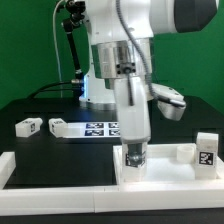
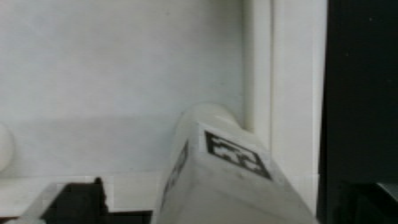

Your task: Assemble square table

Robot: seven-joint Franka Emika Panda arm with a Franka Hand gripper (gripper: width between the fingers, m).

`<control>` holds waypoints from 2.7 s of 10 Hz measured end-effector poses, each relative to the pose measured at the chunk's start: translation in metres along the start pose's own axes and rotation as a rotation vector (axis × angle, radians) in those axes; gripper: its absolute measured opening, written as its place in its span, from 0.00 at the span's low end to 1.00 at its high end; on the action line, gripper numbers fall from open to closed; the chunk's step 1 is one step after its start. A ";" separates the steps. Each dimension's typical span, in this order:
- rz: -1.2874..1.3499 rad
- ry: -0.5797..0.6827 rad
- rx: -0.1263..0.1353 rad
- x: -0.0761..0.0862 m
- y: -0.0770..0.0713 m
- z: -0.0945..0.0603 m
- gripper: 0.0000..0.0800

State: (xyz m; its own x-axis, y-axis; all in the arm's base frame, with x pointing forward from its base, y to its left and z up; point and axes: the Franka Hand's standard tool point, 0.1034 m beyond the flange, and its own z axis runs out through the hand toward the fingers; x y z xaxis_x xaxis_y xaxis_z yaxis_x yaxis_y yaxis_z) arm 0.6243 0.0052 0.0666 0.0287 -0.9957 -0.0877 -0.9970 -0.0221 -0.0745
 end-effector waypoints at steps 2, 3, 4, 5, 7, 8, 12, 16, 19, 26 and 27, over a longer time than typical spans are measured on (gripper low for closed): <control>-0.151 0.000 0.000 0.001 0.000 0.000 0.81; -0.238 0.003 -0.002 0.001 0.000 0.000 0.81; -0.387 0.023 -0.008 -0.001 0.000 0.000 0.81; -0.631 0.050 -0.012 -0.003 -0.003 -0.001 0.81; -0.754 0.069 0.004 -0.002 -0.006 -0.001 0.81; -0.738 0.069 0.005 -0.002 -0.006 -0.001 0.81; -0.598 0.068 0.006 0.001 -0.005 -0.001 0.36; -0.233 0.057 0.005 0.003 -0.003 -0.001 0.36; 0.181 -0.021 -0.008 0.004 -0.002 0.000 0.36; 0.453 -0.026 -0.016 0.004 -0.001 -0.001 0.67; 0.453 -0.026 -0.017 0.004 -0.001 -0.001 0.67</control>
Offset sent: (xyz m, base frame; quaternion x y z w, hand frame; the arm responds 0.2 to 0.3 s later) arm -0.0067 0.0065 0.0016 -0.0129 0.0565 -0.3090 0.9493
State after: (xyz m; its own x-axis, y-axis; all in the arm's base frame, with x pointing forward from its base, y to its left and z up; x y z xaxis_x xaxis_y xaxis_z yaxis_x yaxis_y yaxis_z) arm 0.6256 0.0015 0.0671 -0.4090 -0.9029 -0.1324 -0.9105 0.4135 -0.0070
